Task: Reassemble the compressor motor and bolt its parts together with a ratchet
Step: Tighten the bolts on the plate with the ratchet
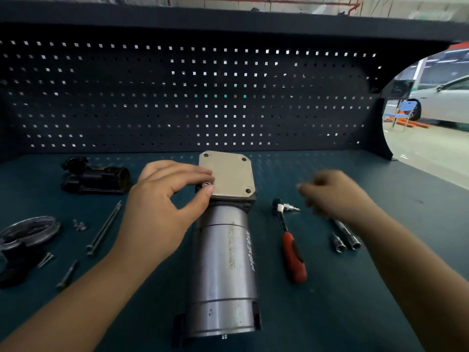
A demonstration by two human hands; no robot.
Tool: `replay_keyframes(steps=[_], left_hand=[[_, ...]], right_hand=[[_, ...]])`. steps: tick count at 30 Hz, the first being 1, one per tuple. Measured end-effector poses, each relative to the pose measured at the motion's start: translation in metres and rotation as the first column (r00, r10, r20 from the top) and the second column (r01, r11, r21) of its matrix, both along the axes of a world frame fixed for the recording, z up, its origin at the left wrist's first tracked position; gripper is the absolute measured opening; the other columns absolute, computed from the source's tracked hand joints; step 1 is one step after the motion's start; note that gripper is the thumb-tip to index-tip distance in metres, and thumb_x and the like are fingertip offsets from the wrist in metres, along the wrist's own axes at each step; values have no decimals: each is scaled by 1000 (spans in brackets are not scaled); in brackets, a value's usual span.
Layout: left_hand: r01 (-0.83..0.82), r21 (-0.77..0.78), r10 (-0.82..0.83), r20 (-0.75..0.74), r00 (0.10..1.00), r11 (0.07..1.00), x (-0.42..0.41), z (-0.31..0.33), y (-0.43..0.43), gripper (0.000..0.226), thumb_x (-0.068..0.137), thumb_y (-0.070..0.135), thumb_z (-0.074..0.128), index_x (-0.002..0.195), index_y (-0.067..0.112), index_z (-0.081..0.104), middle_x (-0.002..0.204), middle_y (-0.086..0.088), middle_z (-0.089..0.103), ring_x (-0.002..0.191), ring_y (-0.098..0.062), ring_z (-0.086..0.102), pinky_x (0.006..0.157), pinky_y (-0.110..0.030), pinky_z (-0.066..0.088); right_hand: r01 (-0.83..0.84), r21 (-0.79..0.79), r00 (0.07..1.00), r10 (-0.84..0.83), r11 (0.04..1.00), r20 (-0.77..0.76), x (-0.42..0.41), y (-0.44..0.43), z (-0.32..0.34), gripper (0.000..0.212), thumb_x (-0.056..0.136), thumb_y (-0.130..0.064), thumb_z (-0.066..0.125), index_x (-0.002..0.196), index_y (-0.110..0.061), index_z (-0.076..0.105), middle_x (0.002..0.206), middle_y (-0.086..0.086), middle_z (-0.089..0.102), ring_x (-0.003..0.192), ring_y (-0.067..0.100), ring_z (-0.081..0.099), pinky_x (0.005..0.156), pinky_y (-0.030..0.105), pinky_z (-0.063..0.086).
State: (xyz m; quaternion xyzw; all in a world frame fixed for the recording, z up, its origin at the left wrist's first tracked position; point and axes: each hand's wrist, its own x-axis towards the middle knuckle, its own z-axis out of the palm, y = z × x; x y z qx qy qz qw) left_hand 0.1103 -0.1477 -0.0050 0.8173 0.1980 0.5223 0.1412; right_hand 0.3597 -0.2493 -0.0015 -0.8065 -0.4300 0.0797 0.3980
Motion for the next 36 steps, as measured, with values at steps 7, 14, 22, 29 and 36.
replay_keyframes(steps=[7,14,22,29,36], left_hand=[[42,-58,-39,57,998,997,3,-6,2,15,82,19,68,91,32,70,100,23,65,106,-4,53,82,-14,44],[131,-140,-108,158,981,982,6,-11,-1,20,84,11,68,91,30,70,103,19,66,105,-10,60,93,-38,50],[151,-172,-118,186,975,973,6,-11,-3,21,83,16,67,90,36,69,101,22,65,105,-5,59,92,-32,50],[124,-187,-94,160,983,975,7,-11,-3,21,83,18,67,88,38,68,106,28,62,106,0,57,89,-14,45],[134,-213,-98,173,980,968,8,-12,-2,14,77,36,61,88,35,71,102,26,65,106,-1,58,91,-28,49]], right_hand=[[98,-524,982,2,846,188,-28,9,-54,50,72,-59,70,66,-15,48,62,0,52,54,14,51,43,24,35],[66,-433,998,-66,899,17,-33,8,-52,32,82,-20,64,54,-10,51,37,-2,50,30,10,49,30,13,31],[102,133,975,-73,986,-208,-30,-4,-63,8,82,-10,60,84,-14,54,63,7,62,47,20,59,48,30,50],[-116,558,962,233,822,-144,-43,-15,-44,34,91,-6,55,85,-38,48,72,-6,58,56,10,56,52,23,48],[-116,439,927,-61,891,369,-57,-24,-38,13,94,-26,52,105,-24,46,68,-16,43,63,0,49,54,19,34]])
